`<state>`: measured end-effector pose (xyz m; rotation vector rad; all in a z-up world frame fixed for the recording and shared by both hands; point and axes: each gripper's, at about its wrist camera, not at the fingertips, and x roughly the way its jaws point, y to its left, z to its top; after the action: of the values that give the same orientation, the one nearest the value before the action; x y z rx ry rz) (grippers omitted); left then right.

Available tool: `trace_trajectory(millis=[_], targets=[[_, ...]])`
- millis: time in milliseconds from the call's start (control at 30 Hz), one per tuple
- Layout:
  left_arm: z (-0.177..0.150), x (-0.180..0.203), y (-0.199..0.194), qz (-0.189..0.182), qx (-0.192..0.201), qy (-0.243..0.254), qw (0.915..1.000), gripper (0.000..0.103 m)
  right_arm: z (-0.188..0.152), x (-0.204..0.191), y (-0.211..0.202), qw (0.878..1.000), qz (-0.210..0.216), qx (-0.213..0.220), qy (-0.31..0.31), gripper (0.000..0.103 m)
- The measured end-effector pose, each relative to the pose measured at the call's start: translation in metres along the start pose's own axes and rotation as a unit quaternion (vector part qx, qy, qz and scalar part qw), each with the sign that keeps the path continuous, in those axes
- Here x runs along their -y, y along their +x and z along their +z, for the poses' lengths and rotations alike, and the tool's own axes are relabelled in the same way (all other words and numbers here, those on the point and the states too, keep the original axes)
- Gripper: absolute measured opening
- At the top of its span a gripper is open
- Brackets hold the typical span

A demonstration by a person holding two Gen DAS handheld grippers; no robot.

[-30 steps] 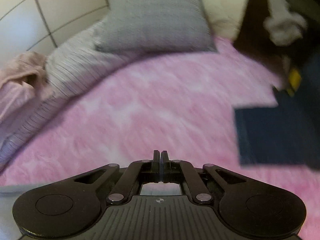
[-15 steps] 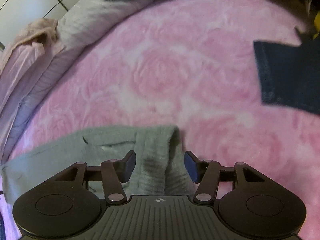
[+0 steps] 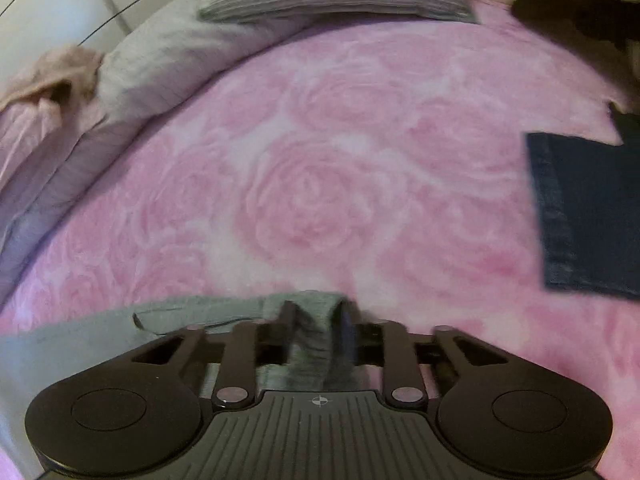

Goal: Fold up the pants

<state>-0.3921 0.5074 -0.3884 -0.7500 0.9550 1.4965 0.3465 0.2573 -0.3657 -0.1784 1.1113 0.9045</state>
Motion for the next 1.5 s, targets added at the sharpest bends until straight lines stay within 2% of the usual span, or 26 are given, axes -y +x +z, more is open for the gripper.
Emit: trace_trajectory(millis=[67, 167, 267, 400, 500, 633, 733, 800, 833, 867, 900, 933, 967, 1000, 1067, 1100, 1167, 1267, 1300, 1333, 1367, 1400, 1500], targets=[[-0.021, -0.019, -0.018, 0.001, -0.003, -0.002, 1.0000, 0.054, -0.011, 0.005, -0.029, 1.000, 0.001, 0.004, 0.021, 0.034], [-0.052, -0.058, -0.045, -0.005, -0.026, -0.050, 0.9984, 0.056, -0.045, 0.018, -0.086, 0.999, 0.001, -0.001, 0.052, 0.041], [-0.084, -0.090, -0.068, 0.000, -0.042, -0.081, 0.9958, 0.059, -0.102, 0.033, -0.140, 0.993, 0.011, -0.021, 0.113, 0.047], [-0.119, -0.121, -0.087, -0.017, -0.064, -0.118, 0.9907, 0.061, -0.167, 0.037, -0.165, 0.986, 0.006, -0.057, 0.159, 0.049], [-0.143, -0.144, -0.098, -0.041, -0.072, -0.168, 0.9823, 0.064, -0.194, 0.039, -0.157, 0.981, 0.018, -0.058, 0.187, 0.049], [-0.164, -0.164, -0.107, -0.077, -0.068, -0.225, 0.9689, 0.067, -0.201, 0.038, -0.145, 0.975, 0.021, -0.020, 0.222, 0.051], [-0.177, -0.171, -0.102, -0.101, -0.061, -0.284, 0.9515, 0.075, -0.206, 0.044, -0.147, 0.969, 0.029, -0.006, 0.246, 0.051], [-0.184, -0.170, -0.092, -0.099, -0.070, -0.316, 0.9410, 0.074, -0.206, 0.048, -0.147, 0.969, 0.033, -0.006, 0.244, 0.050], [-0.189, -0.168, -0.088, -0.097, -0.067, -0.328, 0.9372, 0.072, -0.206, 0.050, -0.146, 0.970, 0.033, -0.008, 0.240, 0.046], [-0.190, -0.164, -0.085, -0.089, -0.057, -0.326, 0.9395, 0.071, -0.204, 0.049, -0.146, 0.973, 0.026, -0.012, 0.230, 0.036], [-0.190, -0.159, -0.084, -0.073, -0.047, -0.310, 0.9469, 0.056, -0.204, 0.048, -0.146, 0.975, 0.018, -0.017, 0.219, 0.033], [-0.187, -0.154, -0.084, -0.054, -0.034, -0.284, 0.9565, 0.020, -0.203, 0.045, -0.146, 0.979, 0.013, -0.019, 0.204, 0.023], [-0.184, -0.154, -0.085, -0.053, -0.020, -0.264, 0.9628, 0.007, -0.199, 0.042, -0.149, 0.982, 0.009, -0.016, 0.190, 0.020], [-0.179, -0.156, -0.090, -0.053, -0.004, -0.255, 0.9654, 0.006, -0.194, 0.039, -0.157, 0.985, 0.013, -0.008, 0.174, 0.018], [-0.165, -0.160, -0.110, -0.037, 0.042, -0.220, 0.9740, 0.006, -0.185, 0.039, -0.178, 0.987, 0.033, 0.019, 0.157, 0.017], [-0.160, -0.164, -0.121, -0.041, 0.060, -0.197, 0.9777, 0.008, -0.180, 0.043, -0.193, 0.986, 0.053, 0.031, 0.157, 0.017], [-0.158, -0.164, -0.134, -0.032, 0.067, -0.156, 0.9850, 0.008, -0.179, 0.049, -0.215, 0.987, 0.063, 0.034, 0.142, 0.017], [-0.173, -0.161, -0.126, 0.010, 0.046, -0.118, 0.9919, 0.010, -0.193, 0.063, -0.207, 0.989, 0.053, -0.013, 0.135, 0.019], [-0.179, -0.157, -0.120, 0.029, 0.035, -0.107, 0.9932, 0.015, -0.200, 0.066, -0.194, 0.989, 0.044, -0.034, 0.134, 0.020], [-0.187, -0.153, -0.113, 0.050, 0.026, -0.088, 0.9945, 0.026, -0.205, 0.065, -0.184, 0.990, 0.027, -0.047, 0.126, 0.026], [-0.193, -0.150, -0.109, 0.073, 0.013, -0.076, 0.9944, 0.032, -0.208, 0.062, -0.174, 0.992, 0.010, -0.061, 0.114, 0.036], [-0.200, -0.151, -0.110, 0.086, 0.005, -0.076, 0.9934, 0.037, -0.210, 0.058, -0.168, 0.992, -0.005, -0.078, 0.102, 0.038], [-0.204, -0.155, -0.123, 0.105, 0.014, -0.086, 0.9906, 0.048, -0.207, 0.049, -0.175, 0.994, -0.021, -0.092, 0.058, 0.041]])
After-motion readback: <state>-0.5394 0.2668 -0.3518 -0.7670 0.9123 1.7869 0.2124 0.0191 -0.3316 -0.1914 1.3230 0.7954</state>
